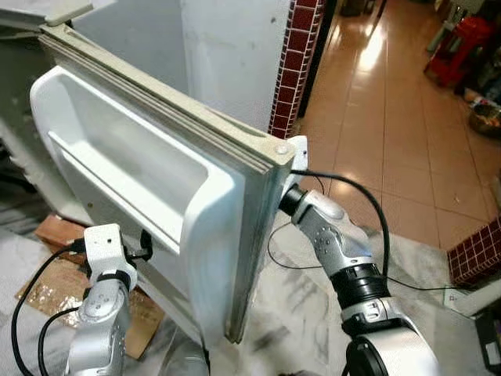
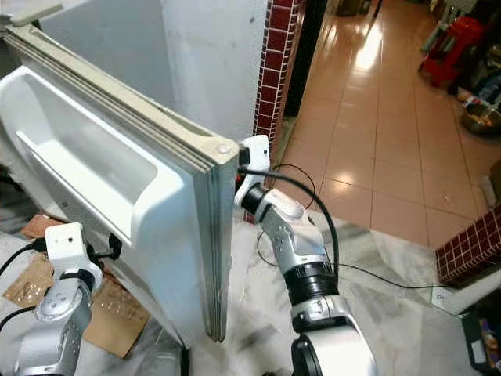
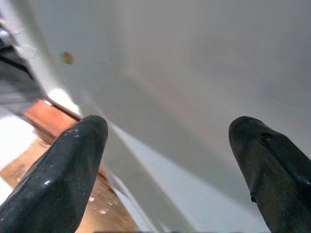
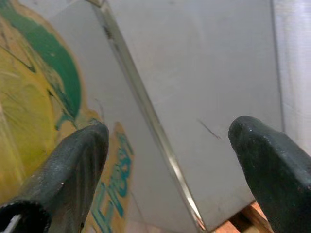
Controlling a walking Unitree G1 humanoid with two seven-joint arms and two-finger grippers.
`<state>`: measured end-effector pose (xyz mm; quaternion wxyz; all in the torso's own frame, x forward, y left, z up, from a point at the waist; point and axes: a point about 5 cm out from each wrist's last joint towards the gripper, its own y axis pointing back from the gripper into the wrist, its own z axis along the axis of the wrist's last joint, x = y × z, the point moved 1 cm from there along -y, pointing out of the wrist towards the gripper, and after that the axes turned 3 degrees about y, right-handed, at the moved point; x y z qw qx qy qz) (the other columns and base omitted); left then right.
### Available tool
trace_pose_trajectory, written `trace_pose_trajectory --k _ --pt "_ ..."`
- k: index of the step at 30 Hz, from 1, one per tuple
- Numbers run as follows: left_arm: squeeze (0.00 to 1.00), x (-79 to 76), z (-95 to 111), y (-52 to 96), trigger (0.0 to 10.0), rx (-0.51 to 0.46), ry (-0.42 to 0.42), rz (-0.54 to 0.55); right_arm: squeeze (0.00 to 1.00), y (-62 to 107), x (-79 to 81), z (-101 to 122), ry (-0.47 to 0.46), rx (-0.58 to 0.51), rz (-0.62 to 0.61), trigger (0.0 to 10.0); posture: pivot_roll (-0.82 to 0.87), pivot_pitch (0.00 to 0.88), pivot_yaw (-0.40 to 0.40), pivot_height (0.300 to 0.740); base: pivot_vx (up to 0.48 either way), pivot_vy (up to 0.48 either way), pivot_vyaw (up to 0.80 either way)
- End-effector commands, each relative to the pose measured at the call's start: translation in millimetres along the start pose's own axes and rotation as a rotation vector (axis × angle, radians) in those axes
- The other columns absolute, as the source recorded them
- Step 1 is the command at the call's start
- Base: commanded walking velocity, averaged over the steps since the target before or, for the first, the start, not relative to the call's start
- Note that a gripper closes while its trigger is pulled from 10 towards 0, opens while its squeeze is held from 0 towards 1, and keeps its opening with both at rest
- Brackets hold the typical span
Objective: Restocking fridge
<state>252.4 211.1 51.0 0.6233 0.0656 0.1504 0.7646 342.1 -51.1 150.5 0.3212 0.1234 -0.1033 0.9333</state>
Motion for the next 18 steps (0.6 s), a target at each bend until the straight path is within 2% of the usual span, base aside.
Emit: trace_pose_trajectory --k 1,4,6,7,8,9,11,13,18 --pt "0.00 -3.1 2.3 1.3 10.0 0.018 0.040 -0.034 0.00 0.7 2.2 -0.9 0.004 0.016 0.022 10.0 0.13 0.044 -0.027 0.740 0.000 0.000 0.00" --pt "0.00 -8.6 -3.8 21.7 10.0 0.065 0.008 -0.091 0.00 4.5 3.1 -0.8 -0.006 0.035 0.070 10.0 0.13 0.044 -0.024 0.740 0.000 0.000 0.00" --pt "0.00 -6.8 -7.1 28.2 10.0 0.073 -0.001 -0.092 0.00 5.6 4.5 0.2 0.009 0.036 0.090 10.0 0.14 0.044 -0.024 0.740 0.000 0.000 0.00" --pt "0.00 -2.2 -12.9 38.4 10.0 0.087 -0.008 -0.087 0.00 7.0 6.2 -0.4 0.024 0.039 0.110 10.0 0.14 0.048 -0.026 0.740 0.000 0.000 0.00" --pt "0.00 -2.2 -12.9 38.4 10.0 0.087 -0.008 -0.087 0.00 7.0 6.2 -0.4 0.024 0.039 0.110 10.0 0.14 0.048 -0.026 0.740 0.000 0.000 0.00" --pt "0.00 2.8 -18.2 47.3 10.0 0.095 -0.011 -0.068 0.00 7.6 6.2 -1.2 0.035 0.040 0.111 10.0 0.15 0.049 -0.028 0.740 0.000 0.000 0.80" --pt "0.00 6.1 -23.9 55.9 10.0 0.101 -0.029 -0.059 0.00 6.8 6.3 -3.4 0.034 0.044 0.106 10.0 0.16 0.053 -0.031 0.740 0.000 0.000 0.80" --pt "0.00 8.8 -27.9 62.3 10.0 0.098 -0.045 -0.039 0.00 5.1 7.6 -6.9 0.025 0.054 0.111 10.0 0.17 0.053 -0.033 0.740 0.000 0.000 0.80" --pt "0.00 12.0 -20.9 63.0 10.0 0.059 -0.062 0.007 0.00 2.2 12.4 -9.0 0.030 0.064 0.140 10.0 0.17 0.056 -0.039 0.740 0.000 0.000 0.80"
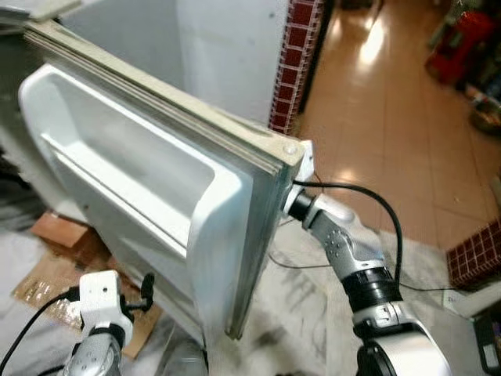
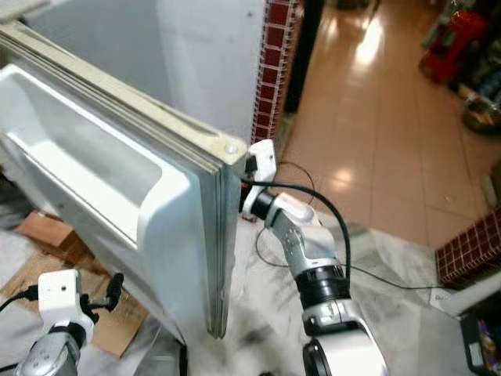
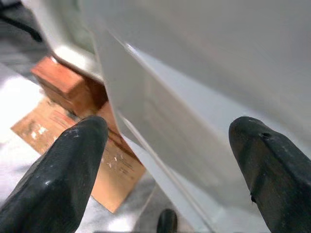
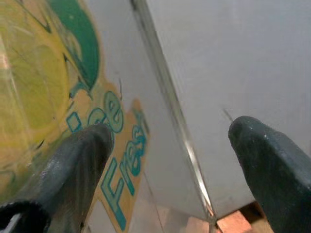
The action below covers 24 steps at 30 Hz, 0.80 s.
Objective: Restocking fridge
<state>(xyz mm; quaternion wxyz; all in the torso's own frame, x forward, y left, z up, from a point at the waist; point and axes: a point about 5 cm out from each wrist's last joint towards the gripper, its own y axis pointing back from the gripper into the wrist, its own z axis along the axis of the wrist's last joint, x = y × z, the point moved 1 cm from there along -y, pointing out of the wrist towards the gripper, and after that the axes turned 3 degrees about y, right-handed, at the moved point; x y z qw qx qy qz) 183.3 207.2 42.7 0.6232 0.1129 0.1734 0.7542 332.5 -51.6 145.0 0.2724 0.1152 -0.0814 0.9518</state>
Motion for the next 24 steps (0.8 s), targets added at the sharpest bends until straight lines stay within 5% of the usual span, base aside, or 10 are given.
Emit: trace_pose_trajectory --k 1,6,13,17,24 --pt "0.00 1.9 10.9 1.4 10.0 -0.059 -0.030 0.023 0.00 -6.1 7.2 -2.2 0.003 0.013 0.047 10.0 0.18 0.057 -0.041 0.740 0.000 0.000 0.80" --pt "0.00 2.7 11.8 3.5 10.0 -0.069 -0.050 0.003 0.00 -6.9 6.1 -2.3 0.000 0.017 0.042 10.0 0.18 0.058 -0.041 0.740 0.000 0.000 0.80" --pt "0.00 6.8 9.3 4.3 10.0 -0.065 -0.030 0.023 0.00 -6.1 8.3 -2.1 -0.002 0.008 0.069 10.0 0.19 0.060 -0.045 0.740 0.000 0.000 0.00" --pt "0.00 9.3 7.0 3.7 10.0 -0.047 -0.003 0.040 0.00 -8.2 10.7 -3.5 0.003 0.015 0.081 10.0 0.19 0.059 -0.047 0.740 0.000 0.375 0.80" --pt "0.00 9.0 9.2 -0.2 10.0 -0.057 -0.015 0.035 0.00 -10.1 9.3 -2.8 -0.005 0.020 0.081 10.0 0.19 0.060 -0.046 0.740 0.000 0.480 0.00"
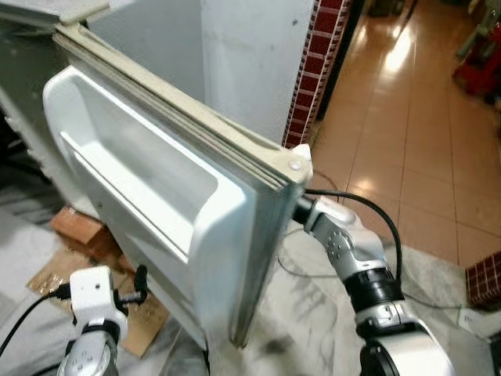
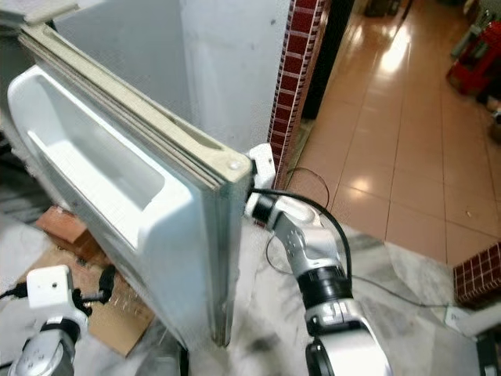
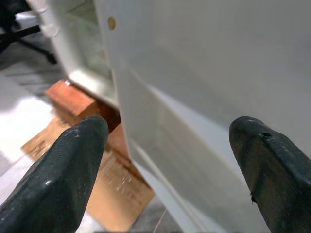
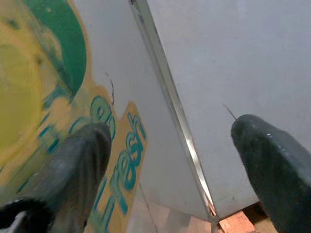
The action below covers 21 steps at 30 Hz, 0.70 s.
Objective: Restocking fridge
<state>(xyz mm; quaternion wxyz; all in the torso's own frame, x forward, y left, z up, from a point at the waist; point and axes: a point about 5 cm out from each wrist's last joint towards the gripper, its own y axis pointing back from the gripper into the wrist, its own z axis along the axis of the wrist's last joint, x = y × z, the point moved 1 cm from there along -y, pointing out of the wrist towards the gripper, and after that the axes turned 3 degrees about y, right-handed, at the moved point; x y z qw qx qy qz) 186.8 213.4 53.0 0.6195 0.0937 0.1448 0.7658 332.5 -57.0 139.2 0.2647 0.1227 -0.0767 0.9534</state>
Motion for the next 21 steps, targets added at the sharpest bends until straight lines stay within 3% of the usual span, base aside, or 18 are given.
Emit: trace_pose_trajectory --k 1,21 --pt "0.00 3.9 -2.5 -0.7 10.0 0.013 -0.016 0.012 0.00 -15.2 13.2 1.7 0.009 0.005 0.067 10.0 0.19 0.059 -0.045 0.740 0.000 0.480 0.00" --pt "0.00 5.1 -4.6 -8.7 10.0 0.018 -0.036 0.005 0.00 -15.5 10.4 4.9 0.026 0.006 0.092 10.0 0.19 0.045 -0.037 0.740 0.000 0.471 0.00"
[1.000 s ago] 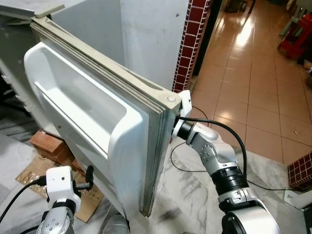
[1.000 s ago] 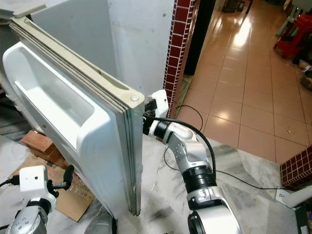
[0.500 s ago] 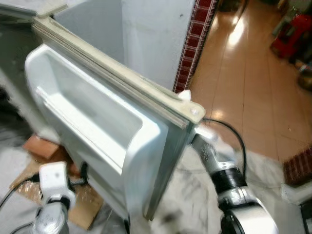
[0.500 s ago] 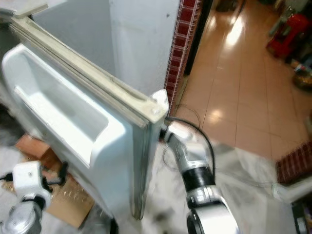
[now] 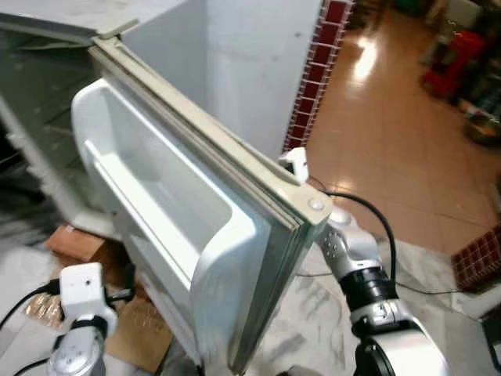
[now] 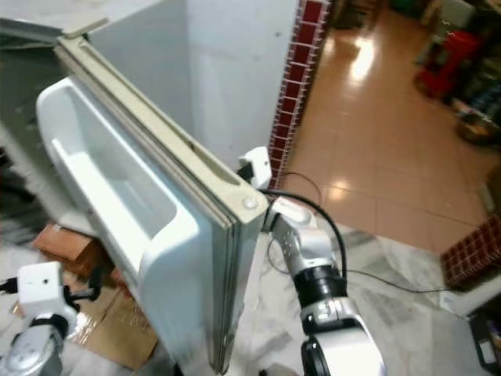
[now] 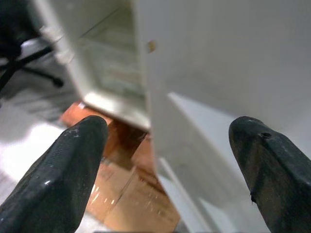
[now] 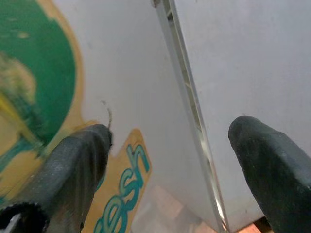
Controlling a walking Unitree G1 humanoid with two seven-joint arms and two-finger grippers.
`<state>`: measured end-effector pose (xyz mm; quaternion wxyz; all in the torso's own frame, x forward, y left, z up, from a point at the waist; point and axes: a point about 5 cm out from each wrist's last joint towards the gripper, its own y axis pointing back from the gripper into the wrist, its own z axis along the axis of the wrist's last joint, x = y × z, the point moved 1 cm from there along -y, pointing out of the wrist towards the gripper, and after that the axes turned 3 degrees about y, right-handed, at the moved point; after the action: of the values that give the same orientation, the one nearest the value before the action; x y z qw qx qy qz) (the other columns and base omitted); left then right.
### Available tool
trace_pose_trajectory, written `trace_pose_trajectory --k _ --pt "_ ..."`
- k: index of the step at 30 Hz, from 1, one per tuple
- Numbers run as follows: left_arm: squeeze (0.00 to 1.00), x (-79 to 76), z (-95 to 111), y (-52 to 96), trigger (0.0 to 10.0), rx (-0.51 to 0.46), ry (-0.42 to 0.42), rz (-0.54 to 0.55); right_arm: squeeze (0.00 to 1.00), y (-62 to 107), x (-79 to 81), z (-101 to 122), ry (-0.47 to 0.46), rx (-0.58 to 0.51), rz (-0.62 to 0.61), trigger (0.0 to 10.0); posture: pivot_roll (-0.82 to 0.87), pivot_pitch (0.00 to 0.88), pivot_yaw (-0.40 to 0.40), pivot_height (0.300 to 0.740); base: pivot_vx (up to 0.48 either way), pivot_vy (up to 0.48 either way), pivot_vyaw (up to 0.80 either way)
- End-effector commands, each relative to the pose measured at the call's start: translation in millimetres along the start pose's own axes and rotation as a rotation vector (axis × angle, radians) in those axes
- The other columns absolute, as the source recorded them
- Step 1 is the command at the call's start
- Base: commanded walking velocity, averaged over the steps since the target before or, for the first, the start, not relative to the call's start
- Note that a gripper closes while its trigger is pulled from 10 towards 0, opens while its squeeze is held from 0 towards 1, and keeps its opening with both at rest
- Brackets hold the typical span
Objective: Restocking fridge
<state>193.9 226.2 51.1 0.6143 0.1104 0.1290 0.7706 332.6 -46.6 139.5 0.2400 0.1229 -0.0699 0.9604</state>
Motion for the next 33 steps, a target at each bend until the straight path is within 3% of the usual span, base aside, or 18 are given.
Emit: trace_pose_trajectory --k 1,33 --pt "0.00 -6.2 -6.2 0.8 10.0 0.020 0.004 -0.018 0.00 -6.6 5.3 6.6 0.025 -0.013 0.045 10.0 0.19 0.045 -0.037 0.740 0.000 0.480 0.00" --pt "0.00 -11.1 -6.2 -5.3 10.0 0.033 -0.005 -0.016 0.00 3.4 0.9 1.3 0.081 0.062 0.019 10.0 0.18 0.030 -0.043 0.740 0.000 0.475 0.00"
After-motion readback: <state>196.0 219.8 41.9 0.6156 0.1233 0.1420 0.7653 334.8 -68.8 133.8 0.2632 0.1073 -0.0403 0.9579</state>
